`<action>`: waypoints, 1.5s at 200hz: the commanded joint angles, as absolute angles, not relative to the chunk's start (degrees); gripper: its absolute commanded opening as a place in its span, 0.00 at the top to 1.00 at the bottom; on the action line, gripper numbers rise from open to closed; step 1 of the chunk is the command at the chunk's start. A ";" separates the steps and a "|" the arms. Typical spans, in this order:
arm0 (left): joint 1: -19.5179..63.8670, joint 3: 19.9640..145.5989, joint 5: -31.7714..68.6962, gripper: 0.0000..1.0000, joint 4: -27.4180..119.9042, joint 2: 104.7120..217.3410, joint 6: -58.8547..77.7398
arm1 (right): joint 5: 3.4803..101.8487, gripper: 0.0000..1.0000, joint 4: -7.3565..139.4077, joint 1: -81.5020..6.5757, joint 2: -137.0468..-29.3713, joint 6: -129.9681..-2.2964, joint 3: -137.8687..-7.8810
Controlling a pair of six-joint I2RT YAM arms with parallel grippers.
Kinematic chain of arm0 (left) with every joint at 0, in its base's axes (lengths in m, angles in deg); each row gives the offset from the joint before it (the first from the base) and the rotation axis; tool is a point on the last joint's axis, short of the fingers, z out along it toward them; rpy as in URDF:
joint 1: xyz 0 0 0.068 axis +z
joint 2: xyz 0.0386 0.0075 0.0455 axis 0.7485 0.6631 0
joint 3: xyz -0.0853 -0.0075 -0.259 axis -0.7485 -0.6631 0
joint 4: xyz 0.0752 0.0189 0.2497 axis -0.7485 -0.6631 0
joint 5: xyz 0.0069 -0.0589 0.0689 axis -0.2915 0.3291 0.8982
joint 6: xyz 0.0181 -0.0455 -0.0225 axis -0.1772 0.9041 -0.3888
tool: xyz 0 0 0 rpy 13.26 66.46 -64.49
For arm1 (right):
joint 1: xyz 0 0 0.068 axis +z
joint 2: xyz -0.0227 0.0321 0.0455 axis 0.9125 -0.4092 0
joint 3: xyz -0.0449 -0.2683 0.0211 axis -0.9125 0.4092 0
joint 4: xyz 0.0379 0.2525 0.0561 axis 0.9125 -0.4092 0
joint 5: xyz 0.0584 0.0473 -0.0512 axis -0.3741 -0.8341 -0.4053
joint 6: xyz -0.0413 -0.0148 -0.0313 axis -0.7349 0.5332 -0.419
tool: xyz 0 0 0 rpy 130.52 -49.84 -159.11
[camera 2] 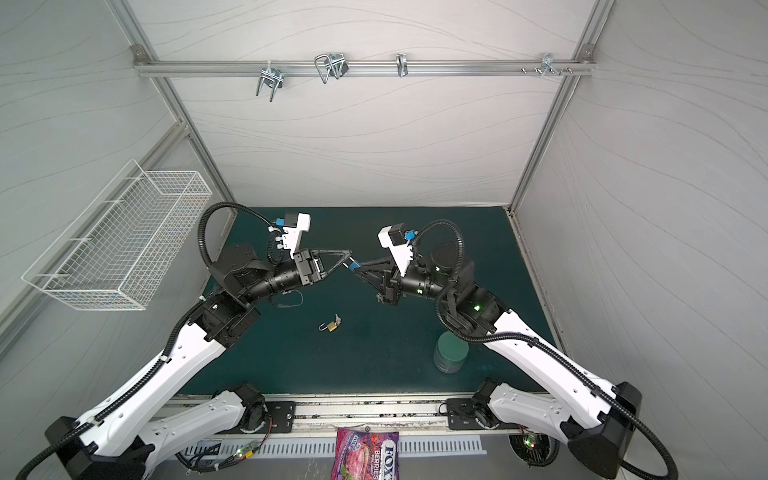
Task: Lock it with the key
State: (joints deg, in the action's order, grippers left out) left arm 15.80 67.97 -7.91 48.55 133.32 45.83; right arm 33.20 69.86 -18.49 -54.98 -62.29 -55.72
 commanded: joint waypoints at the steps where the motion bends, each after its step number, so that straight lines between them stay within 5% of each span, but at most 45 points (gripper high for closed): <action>1: 15.67 71.90 -12.32 1.00 50.03 131.93 41.15 | 21.09 1.00 78.70 -19.99 -56.81 -47.59 -56.84; 97: 15.47 74.06 -14.31 1.00 48.42 131.62 37.64 | 11.14 1.00 84.39 -20.24 -61.07 -37.16 -63.00; 210: 8.03 70.63 -11.70 1.00 45.80 133.33 34.16 | 20.90 1.00 87.47 -22.25 -60.36 -35.17 -63.84; 300: 0.02 67.36 -6.91 1.00 40.22 135.24 28.89 | 18.82 1.00 83.13 -24.33 -62.22 -37.44 -73.34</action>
